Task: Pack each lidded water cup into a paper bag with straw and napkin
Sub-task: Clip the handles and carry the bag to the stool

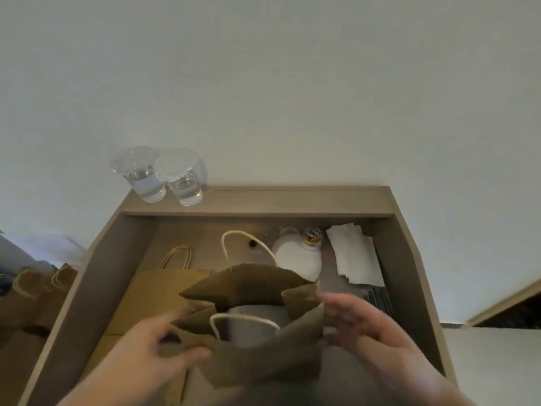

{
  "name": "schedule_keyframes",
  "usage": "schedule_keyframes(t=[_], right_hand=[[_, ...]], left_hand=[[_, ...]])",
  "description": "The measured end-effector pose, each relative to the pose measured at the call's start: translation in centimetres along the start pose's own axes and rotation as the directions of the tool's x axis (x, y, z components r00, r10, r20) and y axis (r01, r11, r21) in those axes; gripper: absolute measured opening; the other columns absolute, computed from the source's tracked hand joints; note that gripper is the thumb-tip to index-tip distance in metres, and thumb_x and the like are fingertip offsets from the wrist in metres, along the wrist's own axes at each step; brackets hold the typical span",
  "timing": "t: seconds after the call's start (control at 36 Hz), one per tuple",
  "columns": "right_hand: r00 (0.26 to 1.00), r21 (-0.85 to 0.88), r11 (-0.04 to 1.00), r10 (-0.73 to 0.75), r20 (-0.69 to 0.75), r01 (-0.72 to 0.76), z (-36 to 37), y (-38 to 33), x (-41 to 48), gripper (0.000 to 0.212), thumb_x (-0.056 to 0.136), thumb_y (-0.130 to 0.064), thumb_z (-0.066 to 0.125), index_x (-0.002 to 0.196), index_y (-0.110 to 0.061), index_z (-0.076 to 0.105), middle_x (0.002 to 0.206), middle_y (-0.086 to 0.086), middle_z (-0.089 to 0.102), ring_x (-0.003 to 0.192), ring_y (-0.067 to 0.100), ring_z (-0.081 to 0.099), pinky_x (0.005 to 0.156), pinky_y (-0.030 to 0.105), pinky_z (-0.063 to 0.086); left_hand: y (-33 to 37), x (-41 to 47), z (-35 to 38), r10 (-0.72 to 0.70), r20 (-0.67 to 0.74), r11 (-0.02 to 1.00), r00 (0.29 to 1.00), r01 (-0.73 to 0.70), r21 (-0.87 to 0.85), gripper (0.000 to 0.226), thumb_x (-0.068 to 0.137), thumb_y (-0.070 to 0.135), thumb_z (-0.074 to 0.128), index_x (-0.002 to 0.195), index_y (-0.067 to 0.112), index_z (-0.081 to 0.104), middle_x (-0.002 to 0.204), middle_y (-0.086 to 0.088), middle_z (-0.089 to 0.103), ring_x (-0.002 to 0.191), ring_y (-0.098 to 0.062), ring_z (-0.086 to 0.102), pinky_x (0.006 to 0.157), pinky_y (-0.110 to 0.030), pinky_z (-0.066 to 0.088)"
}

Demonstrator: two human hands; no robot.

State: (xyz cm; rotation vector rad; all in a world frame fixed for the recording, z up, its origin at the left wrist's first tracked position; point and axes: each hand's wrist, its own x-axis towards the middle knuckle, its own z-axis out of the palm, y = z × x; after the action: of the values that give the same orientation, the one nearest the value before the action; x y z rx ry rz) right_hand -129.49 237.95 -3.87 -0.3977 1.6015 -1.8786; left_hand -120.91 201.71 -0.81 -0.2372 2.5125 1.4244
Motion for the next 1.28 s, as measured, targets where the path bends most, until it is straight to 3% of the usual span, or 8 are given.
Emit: schedule_keyframes(t=[0.14,0.28,0.36,0.47,0.58,0.89,1.06,1.28], right_hand=[[0.952,-0.488,0.856,-0.273,-0.142,0.172,-0.8,0.7,0.2,0.081,0.085,-0.002,0.068,0.144,-0.055,0.053,0.144,-0.013,0.062,0.134,0.013,0.06,0.103,0.032,0.057],[0.991,-0.622,0.774,0.045,-0.125,-0.114,-0.6,0.5,2.5,0.135,0.056,-0.076,0.092,0.15,-0.078,-0.006,0.153,-0.055,0.02,0.141,-0.016,0.027,0.124,0.036,0.021],[0.994,-0.585,0.803,0.095,-0.06,-0.112,-0.5,0.1,3.8,0.125,0.059,-0.072,0.094,0.153,-0.075,0.01,0.142,-0.053,0.038,0.135,-0.019,0.038,0.126,0.035,0.022],[0.997,-0.563,0.826,-0.052,-0.05,0.015,0.6,-1.2,4.9,0.042,0.08,-0.053,0.087,0.118,-0.039,0.077,0.12,-0.011,0.074,0.121,0.011,0.066,0.111,0.045,0.049],[0.99,-0.507,0.86,-0.118,-0.077,0.063,1.4,-1.2,5.1,0.008,0.093,-0.026,0.083,0.099,-0.031,0.081,0.103,-0.002,0.076,0.104,0.018,0.07,0.096,0.04,0.056],[0.987,-0.003,1.0,0.028,0.16,-0.028,-2.9,1.3,8.3,0.06,0.107,-0.053,0.054,0.128,0.001,0.072,0.123,0.029,0.069,0.119,0.043,0.066,0.104,0.044,0.052],[0.84,-0.57,0.757,-0.054,-0.54,-0.318,-6.7,3.7,18.0,0.017,0.107,-0.031,0.062,0.115,-0.036,0.075,0.1,-0.012,0.073,0.099,0.015,0.069,0.077,0.024,0.053],[0.826,-0.733,0.495,-0.05,-0.561,-0.468,-8.8,3.1,25.6,0.02,0.101,-0.024,0.063,0.106,-0.026,0.082,0.111,0.003,0.078,0.1,0.027,0.068,0.091,0.039,0.057]], left_hand=[[0.0,0.1,-0.8,0.139,-0.227,0.99,0.964,-0.134,0.037,0.076,0.048,0.071,0.091,0.114,0.038,0.074,0.117,0.007,0.069,0.106,-0.009,0.069,0.092,-0.026,0.056],[0.3,1.5,0.1,0.074,-0.109,0.997,0.991,-0.078,-0.029,0.131,0.037,0.055,0.105,0.148,0.065,0.035,0.138,0.019,0.062,0.135,0.002,0.053,0.111,-0.031,0.044],[0.6,2.5,0.8,0.092,-0.025,0.98,0.995,-0.095,-0.177,0.113,0.047,0.035,0.106,0.143,0.058,0.051,0.133,0.013,0.069,0.122,-0.011,0.068,0.099,-0.021,0.054],[1.3,3.5,1.3,0.136,-0.077,0.968,0.988,-0.149,-0.201,0.036,0.075,0.019,0.089,0.109,0.028,0.081,0.109,-0.006,0.077,0.104,-0.021,0.073,0.094,-0.035,0.059],[1.2,3.4,1.6,0.114,-0.188,0.958,0.975,-0.158,-0.239,0.012,0.081,0.024,0.08,0.092,0.022,0.082,0.096,-0.012,0.076,0.091,-0.023,0.073,0.084,-0.036,0.057],[-0.3,2.4,0.2,0.013,-0.172,0.956,0.985,-0.063,-0.286,0.021,0.074,0.03,0.079,0.093,0.038,0.085,0.095,-0.001,0.083,0.093,-0.008,0.078,0.084,-0.019,0.058],[0.0,2.1,-0.9,0.031,-0.117,0.985,0.993,-0.051,-0.168,0.019,0.078,0.033,0.079,0.095,0.039,0.083,0.096,0.003,0.083,0.095,-0.008,0.077,0.088,-0.021,0.059],[0.1,1.4,-1.4,0.094,-0.192,0.994,0.977,-0.102,-0.03,0.022,0.078,0.04,0.078,0.097,0.05,0.08,0.094,0.018,0.081,0.094,0.003,0.075,0.087,-0.013,0.054]])
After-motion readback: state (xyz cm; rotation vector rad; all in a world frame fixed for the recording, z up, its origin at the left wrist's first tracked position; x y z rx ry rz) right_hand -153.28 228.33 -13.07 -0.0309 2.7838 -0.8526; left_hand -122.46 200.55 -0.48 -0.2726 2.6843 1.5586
